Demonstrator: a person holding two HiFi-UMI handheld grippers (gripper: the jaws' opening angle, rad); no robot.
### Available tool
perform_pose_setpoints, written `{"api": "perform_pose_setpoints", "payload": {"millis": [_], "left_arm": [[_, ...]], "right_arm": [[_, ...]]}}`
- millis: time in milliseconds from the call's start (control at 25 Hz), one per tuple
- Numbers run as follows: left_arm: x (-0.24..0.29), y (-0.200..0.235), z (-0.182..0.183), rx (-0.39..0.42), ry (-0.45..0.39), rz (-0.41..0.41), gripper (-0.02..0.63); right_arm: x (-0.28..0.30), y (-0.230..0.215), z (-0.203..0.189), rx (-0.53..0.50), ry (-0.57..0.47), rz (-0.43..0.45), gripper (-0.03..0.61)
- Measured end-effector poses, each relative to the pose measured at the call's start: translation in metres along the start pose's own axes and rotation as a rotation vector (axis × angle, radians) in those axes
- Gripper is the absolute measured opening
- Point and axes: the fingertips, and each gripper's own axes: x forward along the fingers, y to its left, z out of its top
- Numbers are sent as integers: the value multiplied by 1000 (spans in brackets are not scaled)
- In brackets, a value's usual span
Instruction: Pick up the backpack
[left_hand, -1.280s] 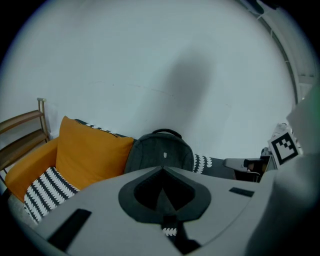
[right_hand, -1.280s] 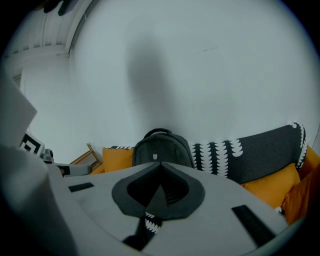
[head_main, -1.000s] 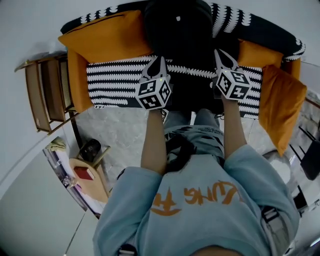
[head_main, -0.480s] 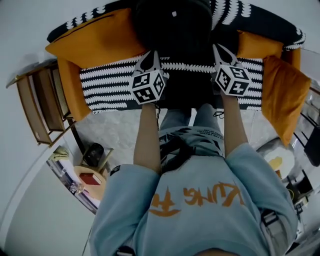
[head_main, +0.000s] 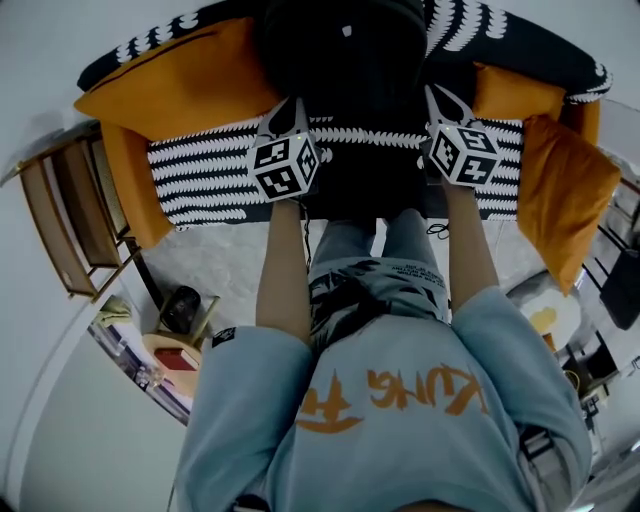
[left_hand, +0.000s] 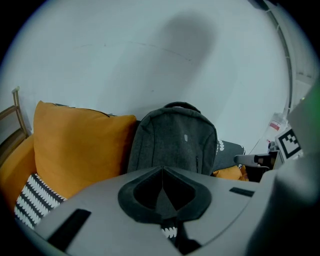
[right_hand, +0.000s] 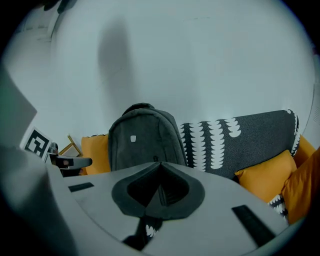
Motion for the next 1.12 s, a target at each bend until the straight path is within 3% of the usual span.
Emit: {"api": "perform_pose_setpoints", "payload": {"millis": [400,480,600,800,880,1000,1120], "left_arm": [[42,23,-4,5,43,1,23],[51,29,-3,7,49,3,28],[62,38,-4,4,61,7,133],[81,55,5,20,69,41,160],[86,62,10,56,75,64,169],[91,67,14,173,95,88,181],[99,71,15,185,105,88,195]], "right_arm": [[44,-18,2,-52,46,-8,5],[54,-22,1,-52,60,-5,86],[65,-27,-3,-55,82,-10,102],[81,-35,-1,-55,99,-13,125],[85,-38,1,-56,101,-15,135],[91,-39,5,-63,102,-21,143],[98,-42,8,-69,107,-22,150]]}}
